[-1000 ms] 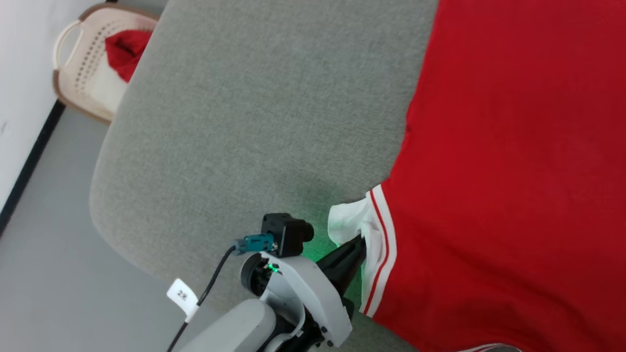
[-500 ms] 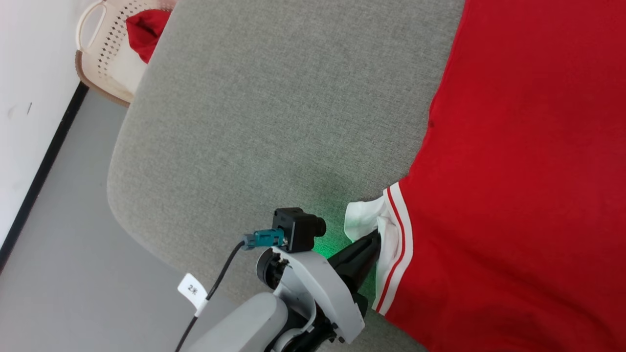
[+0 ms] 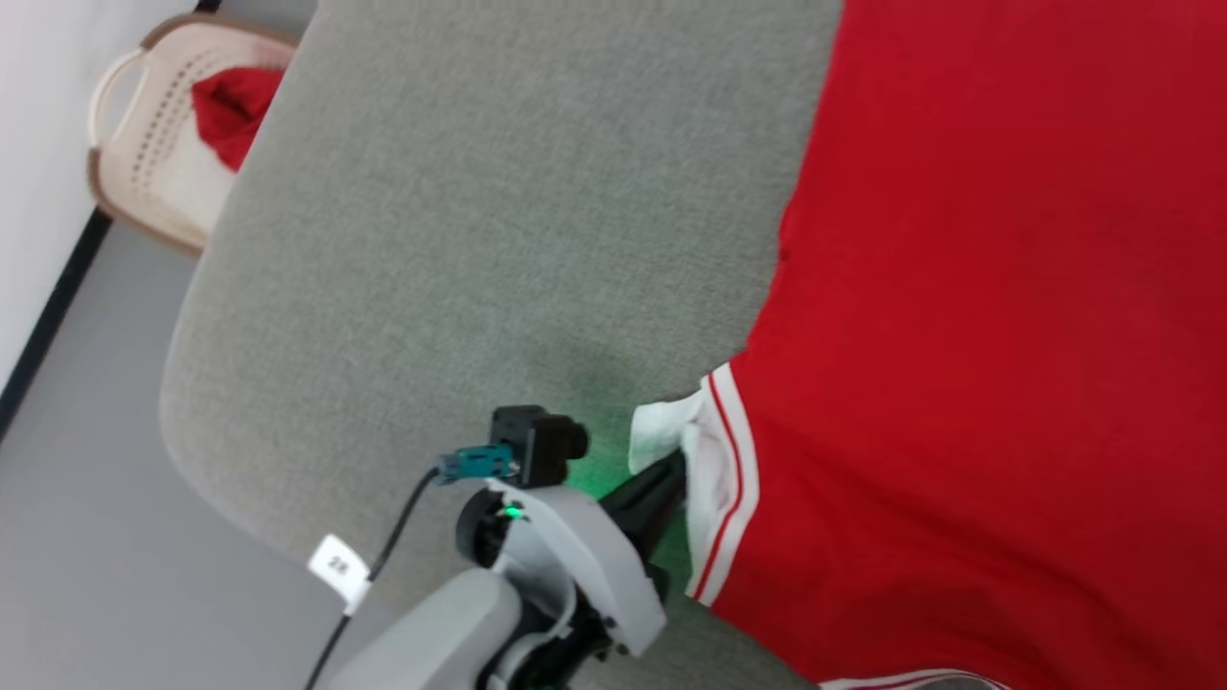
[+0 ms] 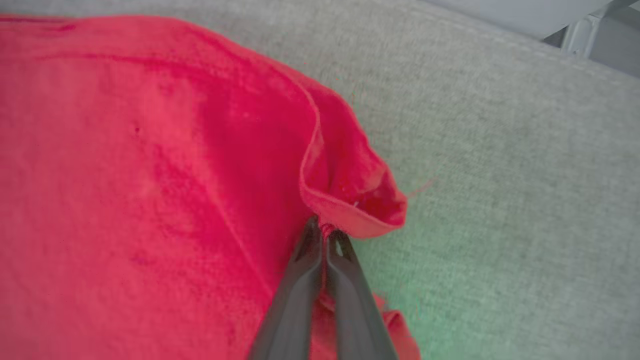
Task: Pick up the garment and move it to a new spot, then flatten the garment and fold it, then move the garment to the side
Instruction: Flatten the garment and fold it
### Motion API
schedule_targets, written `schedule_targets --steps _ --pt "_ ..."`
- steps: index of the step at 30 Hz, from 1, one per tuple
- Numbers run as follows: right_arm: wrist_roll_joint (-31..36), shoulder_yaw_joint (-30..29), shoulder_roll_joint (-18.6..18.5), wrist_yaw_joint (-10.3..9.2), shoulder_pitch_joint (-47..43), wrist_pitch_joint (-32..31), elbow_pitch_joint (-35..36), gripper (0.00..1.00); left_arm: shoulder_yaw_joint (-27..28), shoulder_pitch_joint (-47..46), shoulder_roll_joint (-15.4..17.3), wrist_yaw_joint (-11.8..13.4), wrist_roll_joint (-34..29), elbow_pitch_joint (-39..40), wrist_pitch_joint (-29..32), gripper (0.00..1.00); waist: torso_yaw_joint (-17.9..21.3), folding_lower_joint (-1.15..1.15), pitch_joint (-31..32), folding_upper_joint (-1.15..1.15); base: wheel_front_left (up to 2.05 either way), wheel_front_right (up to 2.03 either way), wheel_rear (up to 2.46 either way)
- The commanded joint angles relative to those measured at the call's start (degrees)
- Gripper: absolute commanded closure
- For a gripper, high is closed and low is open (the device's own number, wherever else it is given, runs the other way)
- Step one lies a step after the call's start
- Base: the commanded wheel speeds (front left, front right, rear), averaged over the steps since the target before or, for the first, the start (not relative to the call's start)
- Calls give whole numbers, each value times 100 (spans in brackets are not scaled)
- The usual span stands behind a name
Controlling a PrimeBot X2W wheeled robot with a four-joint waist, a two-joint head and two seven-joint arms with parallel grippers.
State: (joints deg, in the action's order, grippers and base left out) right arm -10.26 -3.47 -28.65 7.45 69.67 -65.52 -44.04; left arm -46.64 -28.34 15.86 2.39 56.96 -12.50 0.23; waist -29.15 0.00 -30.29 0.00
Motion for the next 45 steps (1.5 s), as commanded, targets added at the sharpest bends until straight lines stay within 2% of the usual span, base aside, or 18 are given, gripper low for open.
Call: schedule_targets --steps 1,9,13,17,22,28,33,39,40,41,42,43,45 --pt "-169 138 80 6 -326 -120 8 100 72 152 225 182 29 -248 59 100 330 0 342 0 0 0 0" --pt "-1395 610 -406 4 -1360 -144 1265 100 163 377 489 345 103 -72 107 100 830 0 935 0 0 0 0" --pt "-1893 586 -639 4 -2101 -146 1955 100 217 486 638 449 143 59 144 100 1060 0 1174 0 0 0 0" --pt "-2262 421 -698 4 -2982 -151 2660 100 270 626 784 548 181 182 175 100 1277 0 1380 0 0 0 0" --pt "-2578 -56 -547 4 -4091 -127 3455 100 303 769 952 675 217 370 262 100 1469 0 1573 0 0 0 0" --pt "-2585 -696 -129 4 -5241 -152 4297 100 350 905 1117 819 268 585 311 100 1679 0 1707 0 0 0 0" --pt "-2459 -1077 364 4 -5913 -65 4666 100 358 1002 1187 874 288 698 354 100 1781 0 1788 0 0 0 0" --pt "-2281 -1052 586 4 -6229 420 4809 100 351 1038 1241 918 303 767 390 100 1869 0 1827 0 0 0 0" --pt "-2246 -1000 541 4 -6229 560 4833 90 350 1037 1241 920 309 778 393 100 1878 0 1831 0 0 0 0" --pt "-2233 -998 526 4 -6218 690 4825 45 354 1036 1244 927 314 788 399 100 1888 0 1837 0 0 0 0" --pt "-2243 -955 526 4 -6207 790 4803 13 358 1039 1251 924 316 791 404 100 1898 0 1846 0 0 0 0" --pt "-2269 -904 508 4 -6206 885 4808 0 354 1045 1260 927 317 791 411 100 1906 0 1859 0 0 0 0" --pt "-2258 -886 477 4 -6207 1080 4815 0 351 1074 1272 932 324 784 408 100 1926 0 1901 0 0 0 0"
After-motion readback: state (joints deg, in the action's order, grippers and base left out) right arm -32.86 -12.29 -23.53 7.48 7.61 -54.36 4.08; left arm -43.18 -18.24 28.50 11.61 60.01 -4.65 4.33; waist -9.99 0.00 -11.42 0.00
